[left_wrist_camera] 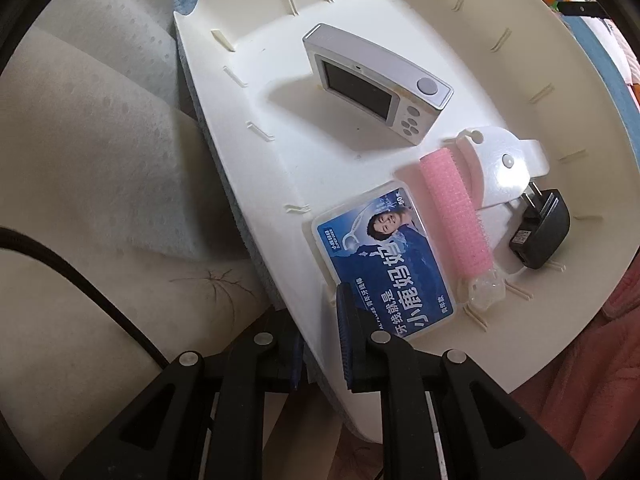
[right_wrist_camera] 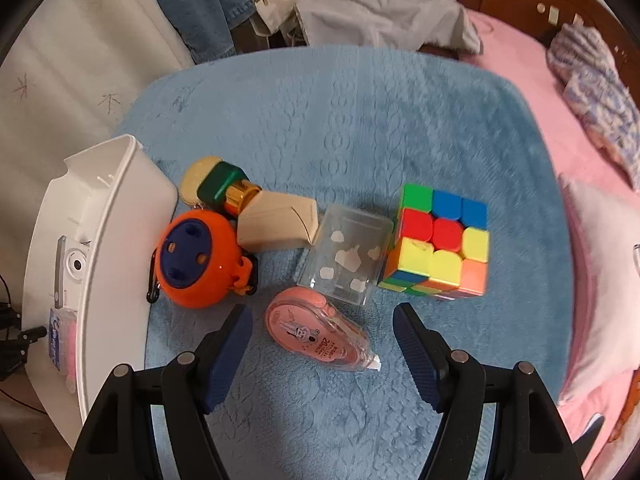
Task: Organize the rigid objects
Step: 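Move the right tool to the pink tape dispenser and grasp it, then carry the pink tape dispenser into the tray and release it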
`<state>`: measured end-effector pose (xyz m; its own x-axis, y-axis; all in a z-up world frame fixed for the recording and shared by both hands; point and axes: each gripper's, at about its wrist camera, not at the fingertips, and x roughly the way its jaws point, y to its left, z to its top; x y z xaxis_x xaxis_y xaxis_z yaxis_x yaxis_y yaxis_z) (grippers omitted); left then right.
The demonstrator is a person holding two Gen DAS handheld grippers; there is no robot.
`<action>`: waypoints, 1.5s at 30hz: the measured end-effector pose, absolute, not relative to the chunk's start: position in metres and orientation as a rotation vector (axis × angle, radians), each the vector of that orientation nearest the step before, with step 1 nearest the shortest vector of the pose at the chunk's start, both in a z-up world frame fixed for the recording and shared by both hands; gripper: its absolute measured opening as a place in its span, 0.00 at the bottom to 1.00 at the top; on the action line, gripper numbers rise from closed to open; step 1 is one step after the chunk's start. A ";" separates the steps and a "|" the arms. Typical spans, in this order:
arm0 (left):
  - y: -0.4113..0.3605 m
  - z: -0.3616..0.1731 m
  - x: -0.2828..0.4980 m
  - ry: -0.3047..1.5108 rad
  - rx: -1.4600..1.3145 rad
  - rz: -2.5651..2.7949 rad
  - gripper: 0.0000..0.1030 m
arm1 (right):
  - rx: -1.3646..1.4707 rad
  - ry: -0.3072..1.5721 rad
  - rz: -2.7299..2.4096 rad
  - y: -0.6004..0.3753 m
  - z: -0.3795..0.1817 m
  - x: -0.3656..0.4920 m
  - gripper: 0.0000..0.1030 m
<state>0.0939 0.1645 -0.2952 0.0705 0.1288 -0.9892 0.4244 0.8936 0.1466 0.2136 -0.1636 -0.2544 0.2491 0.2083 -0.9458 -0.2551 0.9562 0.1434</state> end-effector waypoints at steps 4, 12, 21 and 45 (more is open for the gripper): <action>0.166 -0.299 0.097 1.505 0.468 -0.225 0.15 | -0.059 1.332 0.339 -0.159 -0.271 0.214 0.71; 0.159 -0.305 0.101 1.506 0.473 -0.222 0.15 | -0.190 1.413 0.309 -0.142 -0.303 0.210 0.71; 0.154 -0.314 0.090 1.491 0.484 -0.222 0.15 | -0.199 1.404 0.275 -0.138 -0.310 0.209 0.65; 0.145 -0.312 0.060 1.423 0.546 -0.220 0.16 | -0.062 1.400 0.226 -0.110 -0.247 0.149 0.37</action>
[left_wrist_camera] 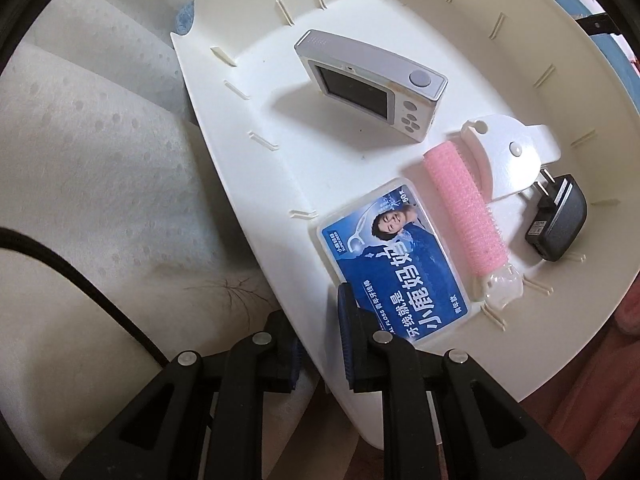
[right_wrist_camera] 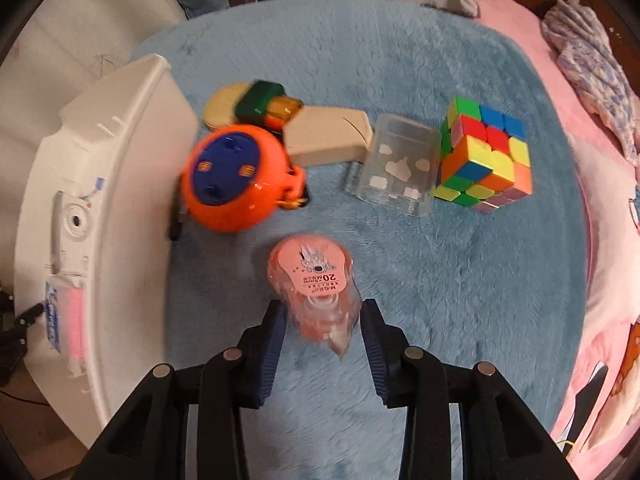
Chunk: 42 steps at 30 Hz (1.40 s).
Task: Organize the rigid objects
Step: 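Carry the pink tape dispenser into the tray and release it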
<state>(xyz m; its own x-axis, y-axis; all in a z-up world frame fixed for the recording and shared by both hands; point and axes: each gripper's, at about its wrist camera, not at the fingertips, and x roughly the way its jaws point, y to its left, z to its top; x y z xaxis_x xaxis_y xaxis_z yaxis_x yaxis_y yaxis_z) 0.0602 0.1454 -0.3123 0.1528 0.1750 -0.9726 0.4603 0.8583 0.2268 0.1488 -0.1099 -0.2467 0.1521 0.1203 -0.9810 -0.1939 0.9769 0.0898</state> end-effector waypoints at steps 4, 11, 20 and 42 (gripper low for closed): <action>0.145 -0.311 0.054 1.411 0.533 -0.219 0.16 | -0.042 1.357 0.235 -0.093 -0.217 0.132 0.37; 0.154 -0.300 0.052 1.399 0.486 -0.245 0.16 | -0.044 1.263 0.258 -0.065 -0.183 0.126 0.37; 0.168 -0.296 0.041 1.374 0.470 -0.300 0.16 | -0.050 1.151 0.333 -0.016 -0.144 0.108 0.37; 0.193 -0.286 0.054 1.371 0.391 -0.283 0.16 | 0.000 1.157 0.324 0.041 -0.129 0.103 0.37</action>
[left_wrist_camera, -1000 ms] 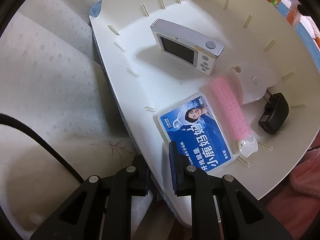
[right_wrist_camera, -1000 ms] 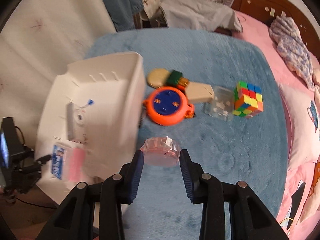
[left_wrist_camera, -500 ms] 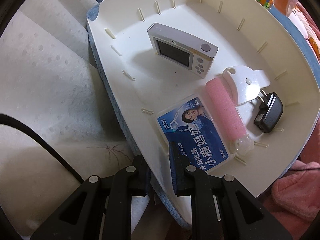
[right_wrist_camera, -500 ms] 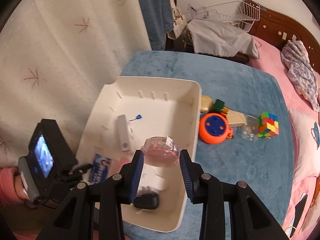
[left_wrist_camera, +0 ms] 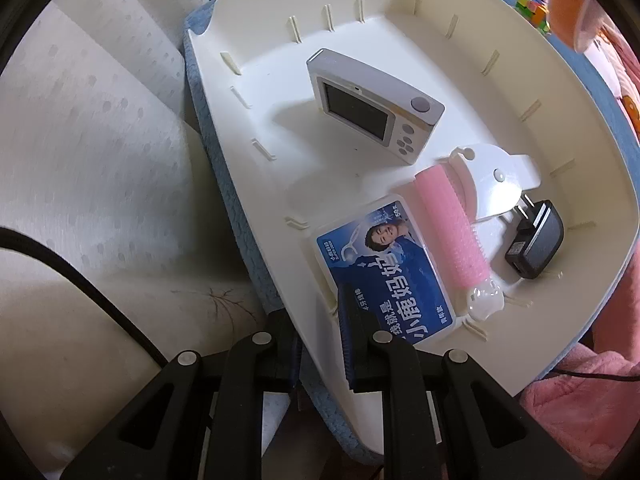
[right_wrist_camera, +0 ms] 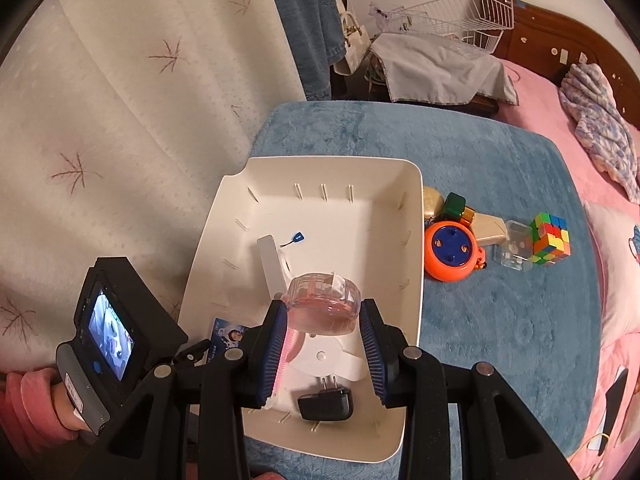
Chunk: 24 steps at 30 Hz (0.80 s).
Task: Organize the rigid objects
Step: 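Carry the pink tape dispenser into the tray and release it, then move the right tool to the Rubik's cube and grasp it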
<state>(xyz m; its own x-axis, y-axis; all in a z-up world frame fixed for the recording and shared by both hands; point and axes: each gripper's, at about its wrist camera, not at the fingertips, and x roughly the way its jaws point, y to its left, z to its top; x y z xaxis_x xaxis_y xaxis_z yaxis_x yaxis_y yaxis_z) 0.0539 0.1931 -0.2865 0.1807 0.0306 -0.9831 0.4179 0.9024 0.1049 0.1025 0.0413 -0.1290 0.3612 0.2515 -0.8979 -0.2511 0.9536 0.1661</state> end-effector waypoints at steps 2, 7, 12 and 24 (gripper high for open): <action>0.194 -0.290 0.055 1.372 0.391 -0.282 0.16 | 0.000 1.154 0.326 0.040 -0.128 0.102 0.37; 0.196 -0.290 0.057 1.374 0.378 -0.271 0.16 | 0.014 1.139 0.341 0.036 -0.124 0.101 0.37; 0.198 -0.288 0.060 1.379 0.368 -0.255 0.16 | 0.010 1.123 0.353 0.033 -0.118 0.102 0.37; 0.208 -0.292 0.069 1.400 0.279 -0.190 0.16 | 0.010 1.152 0.351 0.007 -0.122 0.110 0.38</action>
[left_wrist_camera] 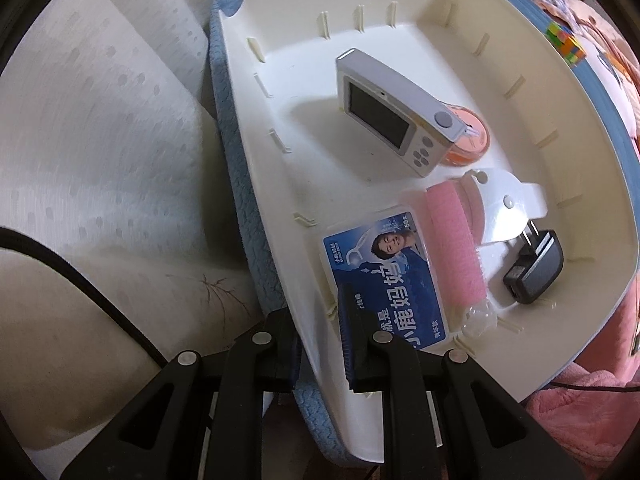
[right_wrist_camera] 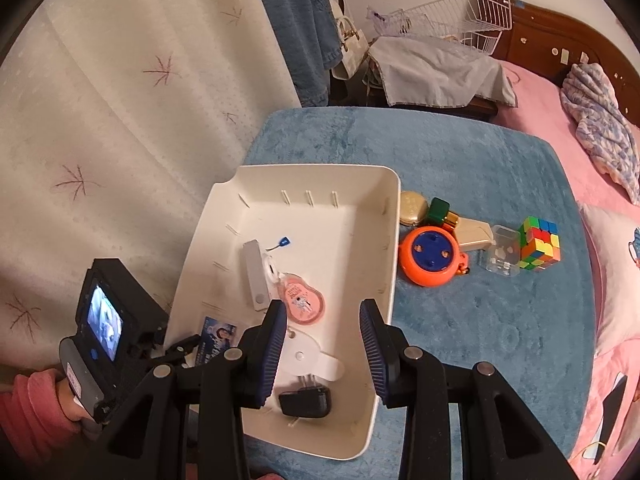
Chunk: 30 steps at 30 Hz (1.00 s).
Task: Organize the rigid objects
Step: 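Move the right tool to the Rubik's cube and grasp it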
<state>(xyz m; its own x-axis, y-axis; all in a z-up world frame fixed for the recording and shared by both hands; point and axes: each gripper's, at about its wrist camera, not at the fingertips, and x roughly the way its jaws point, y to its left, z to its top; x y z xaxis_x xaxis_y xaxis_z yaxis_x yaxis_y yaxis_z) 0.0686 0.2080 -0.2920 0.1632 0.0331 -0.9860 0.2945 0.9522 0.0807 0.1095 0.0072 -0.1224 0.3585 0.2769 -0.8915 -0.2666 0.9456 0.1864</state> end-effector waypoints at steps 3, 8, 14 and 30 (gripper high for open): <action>0.211 -0.293 0.071 1.406 0.240 -0.158 0.16 | 0.009 1.162 0.350 -0.003 -0.124 0.113 0.42; 0.215 -0.293 0.072 1.414 0.165 -0.097 0.16 | 0.004 1.173 0.351 -0.023 -0.127 0.120 0.46; 0.220 -0.293 0.072 1.404 0.103 -0.023 0.16 | 0.006 1.195 0.350 -0.056 -0.135 0.134 0.54; 0.227 -0.292 0.075 1.417 0.070 0.112 0.16 | 0.081 1.299 0.176 -0.178 -0.195 0.206 0.75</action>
